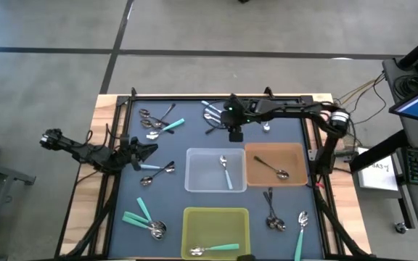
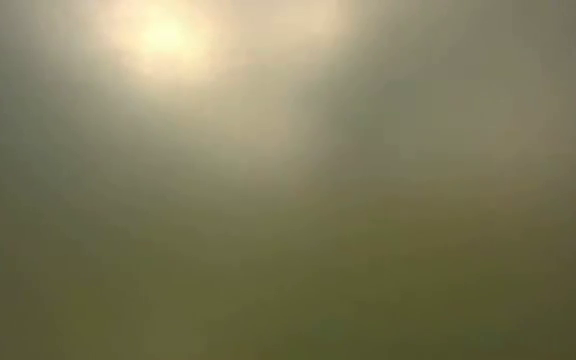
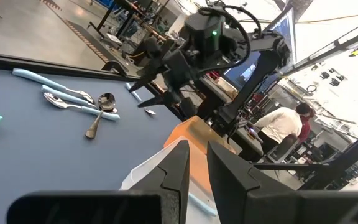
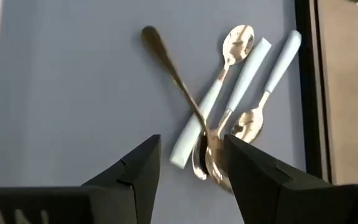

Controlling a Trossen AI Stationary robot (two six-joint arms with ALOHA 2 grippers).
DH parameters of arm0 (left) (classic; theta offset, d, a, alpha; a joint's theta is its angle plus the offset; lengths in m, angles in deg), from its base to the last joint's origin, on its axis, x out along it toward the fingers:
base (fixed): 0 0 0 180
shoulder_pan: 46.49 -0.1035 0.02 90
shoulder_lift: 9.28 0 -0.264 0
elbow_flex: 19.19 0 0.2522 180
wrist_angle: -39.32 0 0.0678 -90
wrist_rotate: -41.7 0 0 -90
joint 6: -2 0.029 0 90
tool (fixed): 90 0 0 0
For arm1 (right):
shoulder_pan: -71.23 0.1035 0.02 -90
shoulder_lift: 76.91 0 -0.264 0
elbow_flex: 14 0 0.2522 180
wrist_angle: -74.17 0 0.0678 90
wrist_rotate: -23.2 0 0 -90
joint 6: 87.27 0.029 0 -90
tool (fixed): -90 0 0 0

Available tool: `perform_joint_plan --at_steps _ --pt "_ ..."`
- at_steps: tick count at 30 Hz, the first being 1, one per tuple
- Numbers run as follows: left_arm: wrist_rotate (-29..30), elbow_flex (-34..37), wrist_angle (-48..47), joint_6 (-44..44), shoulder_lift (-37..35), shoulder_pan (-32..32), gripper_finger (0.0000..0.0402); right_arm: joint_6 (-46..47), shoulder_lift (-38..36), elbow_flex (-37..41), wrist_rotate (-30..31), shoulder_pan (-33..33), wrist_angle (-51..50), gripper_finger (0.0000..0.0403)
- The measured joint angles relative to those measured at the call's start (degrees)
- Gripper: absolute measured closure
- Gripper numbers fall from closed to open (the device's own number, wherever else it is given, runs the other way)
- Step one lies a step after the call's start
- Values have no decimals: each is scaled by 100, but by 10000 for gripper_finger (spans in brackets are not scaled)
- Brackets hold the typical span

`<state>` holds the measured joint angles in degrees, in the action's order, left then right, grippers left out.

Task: Sort silverware by color (type)
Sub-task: Put the black spoon into the orange bin

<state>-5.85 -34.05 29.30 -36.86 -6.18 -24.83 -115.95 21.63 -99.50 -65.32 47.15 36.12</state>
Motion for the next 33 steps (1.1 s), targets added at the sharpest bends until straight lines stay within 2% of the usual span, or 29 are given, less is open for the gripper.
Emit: perform_joint_plan --at_steps 10,16,28,33 --pt "2 0 0 -1 -2 1 361 -423 1183 -1340 -43 -116 -1384 239" --pt "1 0 -1 0 -1 1 361 -580 1727 -2027 -48 -146 -1608 250" --pt "0 0 2 0 0 1 361 -801 2104 -2235 -51 -223 -1837 266" --pt "0 0 -1 -1 0 0 361 -791 2138 -2239 -42 -223 -1866 290"
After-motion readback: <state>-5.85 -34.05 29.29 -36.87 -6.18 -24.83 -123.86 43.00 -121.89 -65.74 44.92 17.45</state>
